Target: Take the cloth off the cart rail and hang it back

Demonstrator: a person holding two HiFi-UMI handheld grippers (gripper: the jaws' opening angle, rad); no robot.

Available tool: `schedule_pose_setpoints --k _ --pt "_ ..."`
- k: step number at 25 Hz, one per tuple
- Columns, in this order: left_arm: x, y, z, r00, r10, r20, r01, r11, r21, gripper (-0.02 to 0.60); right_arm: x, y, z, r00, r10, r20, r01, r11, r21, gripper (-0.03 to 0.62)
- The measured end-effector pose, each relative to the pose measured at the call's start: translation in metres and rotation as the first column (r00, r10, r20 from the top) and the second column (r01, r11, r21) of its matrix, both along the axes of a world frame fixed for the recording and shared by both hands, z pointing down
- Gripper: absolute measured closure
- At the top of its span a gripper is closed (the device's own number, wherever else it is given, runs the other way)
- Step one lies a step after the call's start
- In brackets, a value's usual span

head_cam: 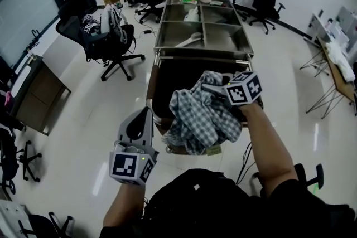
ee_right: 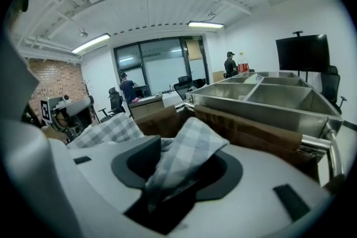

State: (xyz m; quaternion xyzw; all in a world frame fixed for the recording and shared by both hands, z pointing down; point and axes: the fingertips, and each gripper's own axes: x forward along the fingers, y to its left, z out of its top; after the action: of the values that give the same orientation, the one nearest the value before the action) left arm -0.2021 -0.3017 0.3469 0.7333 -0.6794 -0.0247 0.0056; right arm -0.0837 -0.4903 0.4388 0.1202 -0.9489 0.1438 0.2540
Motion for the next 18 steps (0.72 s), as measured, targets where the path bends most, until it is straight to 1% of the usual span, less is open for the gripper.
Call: schedule_pose_setpoints --k 1,5,8,11,14,18 --pt "0.002 -0.003 -0.001 1.0 0.005 0.002 -0.005 1.0 0.004 0.581 0.004 0.003 -0.001 1.0 -0.008 -0.004 0.008 1.0 -0.001 0.367" --pt "0.013 -0.01 0.002 0.999 0.037 0.009 -0.037 0.999 0.001 0.581 0.029 0.013 -0.005 1.0 0.009 -0.007 -0.009 1.0 -0.019 0.314" --pt "0.02 -0.011 0.006 0.998 0.056 0.01 -0.056 0.998 -0.011 0.581 0.047 0.016 -0.002 0.999 0.033 -0.04 -0.034 0.999 -0.015 0.279" --pt "0.028 -0.009 0.007 0.997 0.073 0.006 -0.073 0.997 -0.016 0.581 0.054 0.022 0.002 0.998 0.025 -0.05 -0.025 1.0 0.004 0.171" --pt "0.033 -0.004 0.006 0.996 0.085 -0.004 -0.085 0.996 -0.015 0.581 0.053 0.027 0.0 0.998 0.036 -0.059 -0.035 0.999 0.02 0.14" --pt "0.031 0.001 0.004 0.996 0.085 -0.009 -0.085 0.996 -0.011 0.581 0.06 0.033 -0.002 0.997 0.053 -0.056 -0.053 0.999 -0.001 0.14"
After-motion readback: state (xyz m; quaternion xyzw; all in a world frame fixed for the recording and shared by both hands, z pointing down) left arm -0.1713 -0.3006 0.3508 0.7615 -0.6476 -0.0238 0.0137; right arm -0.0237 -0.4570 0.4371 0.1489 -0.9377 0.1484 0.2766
